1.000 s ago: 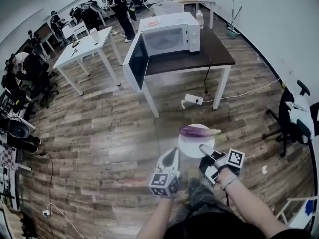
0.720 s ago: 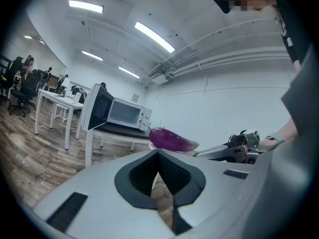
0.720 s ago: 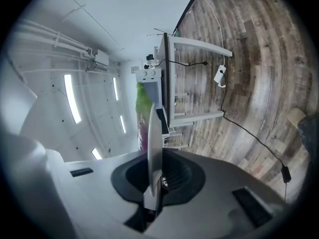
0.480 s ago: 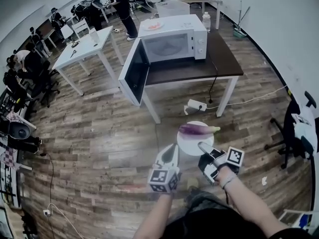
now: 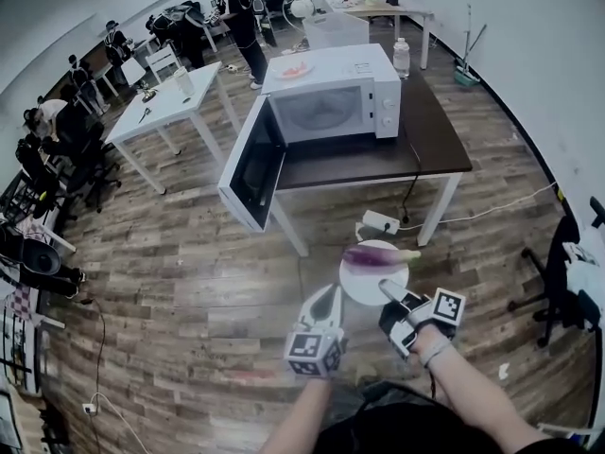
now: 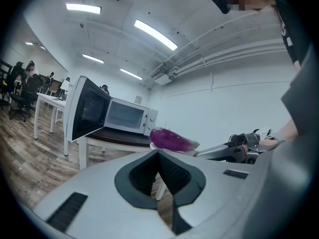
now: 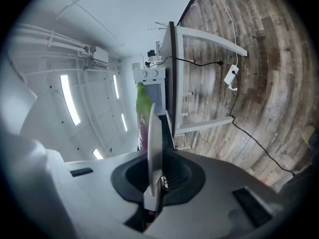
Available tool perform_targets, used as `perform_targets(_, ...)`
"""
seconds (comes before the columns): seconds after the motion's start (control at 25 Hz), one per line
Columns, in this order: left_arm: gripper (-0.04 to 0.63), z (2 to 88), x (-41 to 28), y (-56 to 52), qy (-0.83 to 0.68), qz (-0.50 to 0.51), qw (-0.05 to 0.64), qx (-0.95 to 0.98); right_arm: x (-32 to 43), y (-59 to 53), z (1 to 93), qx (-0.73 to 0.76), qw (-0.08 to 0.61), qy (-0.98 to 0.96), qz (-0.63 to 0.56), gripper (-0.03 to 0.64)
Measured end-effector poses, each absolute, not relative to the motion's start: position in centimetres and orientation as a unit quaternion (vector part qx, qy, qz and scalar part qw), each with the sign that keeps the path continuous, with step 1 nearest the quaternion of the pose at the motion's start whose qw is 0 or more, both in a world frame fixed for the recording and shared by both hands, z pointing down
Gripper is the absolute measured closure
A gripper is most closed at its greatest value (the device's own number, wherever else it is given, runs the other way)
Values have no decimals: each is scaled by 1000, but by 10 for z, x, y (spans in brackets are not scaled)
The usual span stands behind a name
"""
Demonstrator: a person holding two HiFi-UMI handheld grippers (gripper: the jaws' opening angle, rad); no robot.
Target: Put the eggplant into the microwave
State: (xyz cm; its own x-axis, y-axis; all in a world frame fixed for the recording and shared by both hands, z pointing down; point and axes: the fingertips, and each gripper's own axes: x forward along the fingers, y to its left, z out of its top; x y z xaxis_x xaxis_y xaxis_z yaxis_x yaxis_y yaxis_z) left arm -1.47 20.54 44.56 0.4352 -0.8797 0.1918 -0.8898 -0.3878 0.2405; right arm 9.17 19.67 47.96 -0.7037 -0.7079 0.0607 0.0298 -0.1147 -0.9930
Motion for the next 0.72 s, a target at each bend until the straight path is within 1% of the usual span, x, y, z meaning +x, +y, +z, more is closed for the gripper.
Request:
perform_targets(0.44, 595, 450, -17, 162, -547, 21, 162, 821, 89, 148, 484, -267, 264, 602, -705, 595)
perform_targets(0.72, 595, 453, -23, 115, -545, 15, 165, 822, 82, 102, 486, -271, 264, 600, -705, 595)
